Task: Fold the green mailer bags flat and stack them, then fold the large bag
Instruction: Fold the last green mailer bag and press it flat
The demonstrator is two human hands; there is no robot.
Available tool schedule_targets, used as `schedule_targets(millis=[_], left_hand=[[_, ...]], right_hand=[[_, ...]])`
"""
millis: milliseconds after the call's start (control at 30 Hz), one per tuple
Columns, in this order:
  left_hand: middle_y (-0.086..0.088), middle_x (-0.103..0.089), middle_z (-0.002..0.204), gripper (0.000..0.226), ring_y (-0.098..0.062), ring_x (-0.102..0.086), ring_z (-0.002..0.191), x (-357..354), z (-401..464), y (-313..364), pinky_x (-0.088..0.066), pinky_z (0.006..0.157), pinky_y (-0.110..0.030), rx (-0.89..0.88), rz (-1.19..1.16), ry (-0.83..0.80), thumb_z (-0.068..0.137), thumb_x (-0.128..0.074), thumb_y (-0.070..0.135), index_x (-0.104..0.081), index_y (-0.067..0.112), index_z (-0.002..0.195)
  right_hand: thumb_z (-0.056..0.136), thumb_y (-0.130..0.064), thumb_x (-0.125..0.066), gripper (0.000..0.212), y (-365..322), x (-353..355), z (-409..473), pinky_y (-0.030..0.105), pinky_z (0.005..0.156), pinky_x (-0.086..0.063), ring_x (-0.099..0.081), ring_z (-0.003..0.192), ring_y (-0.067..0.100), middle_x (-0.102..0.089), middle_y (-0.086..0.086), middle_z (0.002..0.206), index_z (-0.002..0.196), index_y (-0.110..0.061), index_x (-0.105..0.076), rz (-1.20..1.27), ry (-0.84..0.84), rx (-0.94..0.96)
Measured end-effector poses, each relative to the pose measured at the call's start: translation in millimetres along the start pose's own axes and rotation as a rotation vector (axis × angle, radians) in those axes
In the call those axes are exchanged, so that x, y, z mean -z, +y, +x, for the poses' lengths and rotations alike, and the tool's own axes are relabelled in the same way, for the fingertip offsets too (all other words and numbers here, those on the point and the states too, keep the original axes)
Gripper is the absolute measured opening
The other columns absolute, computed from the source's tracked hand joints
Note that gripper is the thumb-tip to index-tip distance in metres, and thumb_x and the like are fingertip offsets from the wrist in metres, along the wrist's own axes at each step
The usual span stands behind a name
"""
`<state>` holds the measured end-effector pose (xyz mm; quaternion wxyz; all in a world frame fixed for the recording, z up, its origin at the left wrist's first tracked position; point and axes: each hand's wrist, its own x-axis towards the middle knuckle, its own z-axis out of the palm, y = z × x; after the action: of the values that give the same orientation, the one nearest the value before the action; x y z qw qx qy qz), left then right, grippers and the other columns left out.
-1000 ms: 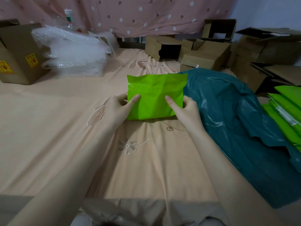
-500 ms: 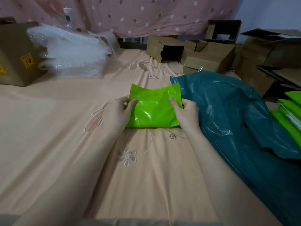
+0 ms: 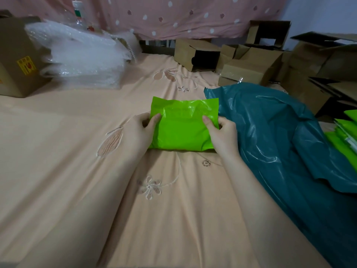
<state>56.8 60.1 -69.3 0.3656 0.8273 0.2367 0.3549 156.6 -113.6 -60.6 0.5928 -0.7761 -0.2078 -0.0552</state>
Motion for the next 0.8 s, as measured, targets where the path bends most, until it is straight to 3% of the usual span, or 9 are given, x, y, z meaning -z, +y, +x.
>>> schedule_targets(millis=[67,133,233,333,400,500,600,800], left_hand=[[0.006,-0.051,0.055,0.031,0.005,-0.046,0.048,1.7,0.8,1.9,-0.032,0.048,-0.013,0.043,-0.153,-0.02,0.091,-0.057,0.034,-0.057,0.02,0.063],[0.01,-0.067,0.072,0.017,0.009,-0.057,0.061,3.5,-0.4,6.4,-0.045,0.059,-0.012,0.109,-0.411,-0.02,0.091,-0.059,0.029,-0.069,0.02,0.08],[0.01,-0.071,0.074,0.014,-0.003,-0.063,0.072,5.0,-1.8,11.8,-0.049,0.069,-0.021,0.155,-0.611,-0.052,0.09,-0.061,0.026,-0.071,0.019,0.084],[0.0,-0.073,0.091,0.014,-0.015,-0.065,0.088,5.7,-1.9,12.9,-0.051,0.084,-0.036,0.152,-0.726,-0.11,0.091,-0.06,0.024,-0.074,0.021,0.089],[-0.002,-0.073,0.096,0.016,-0.018,-0.065,0.093,6.6,-3.0,14.0,-0.049,0.089,-0.04,0.168,-0.785,-0.111,0.091,-0.059,0.021,-0.074,0.024,0.091],[-0.009,-0.072,0.101,0.018,-0.023,-0.066,0.095,7.2,-4.0,14.7,-0.049,0.091,-0.043,0.208,-0.868,-0.125,0.091,-0.058,0.02,-0.072,0.014,0.101],[-0.016,-0.07,0.107,0.025,-0.031,-0.064,0.103,7.5,-3.7,14.9,-0.048,0.095,-0.048,0.241,-0.907,-0.132,0.091,-0.058,0.02,-0.068,0.004,0.108],[-0.012,-0.072,0.097,0.02,-0.026,-0.066,0.096,9.3,-3.1,19.6,-0.049,0.092,-0.046,0.28,-0.894,-0.063,0.087,-0.063,0.021,-0.072,0.006,0.098]], right_hand=[[0.087,-0.027,-0.065,0.025,-2.0,0.2,-0.1,0.034,0.075,-0.048,-0.062,0.082,0.019,-0.066,0.007,0.094,0.077,-0.004,-0.069,0.045,0.004,-0.003],[0.086,-0.024,-0.066,0.019,-5.7,0.6,-1.2,0.036,0.081,-0.051,-0.063,0.089,0.018,-0.066,0.002,0.099,0.078,-0.008,-0.07,0.08,-0.002,0.012],[0.086,-0.021,-0.067,0.013,-7.8,2.6,-1.5,0.03,0.085,-0.049,-0.061,0.1,0.013,-0.064,0.003,0.113,0.078,-0.011,-0.071,0.132,0.006,0.049],[0.085,-0.023,-0.068,0.006,-10.1,6.1,-0.8,0.025,0.093,-0.045,-0.056,0.113,0.01,-0.06,0.0,0.124,0.08,-0.021,-0.072,0.188,0.005,0.048],[0.085,-0.021,-0.069,0.007,-14.5,7.9,-2.7,0.034,0.089,-0.05,-0.062,0.103,0.015,-0.067,0.003,0.109,0.079,-0.026,-0.071,0.311,-0.02,-0.009],[0.086,-0.018,-0.067,0.006,-22.8,9.3,-6.7,0.036,0.078,-0.055,-0.067,0.083,0.014,-0.072,-0.002,0.083,0.082,-0.019,-0.071,0.444,-0.077,-0.085],[0.087,-0.02,-0.065,0.007,-26.9,8.6,-7.9,0.032,0.079,-0.057,-0.069,0.086,0.014,-0.074,-0.003,0.085,0.084,-0.018,-0.071,0.497,-0.113,-0.133],[0.088,-0.021,-0.064,0.021,-25.7,7.6,-7.3,0.036,0.073,-0.051,-0.062,0.079,0.024,-0.066,0.013,0.08,0.081,-0.001,-0.069,0.473,-0.058,-0.137]])
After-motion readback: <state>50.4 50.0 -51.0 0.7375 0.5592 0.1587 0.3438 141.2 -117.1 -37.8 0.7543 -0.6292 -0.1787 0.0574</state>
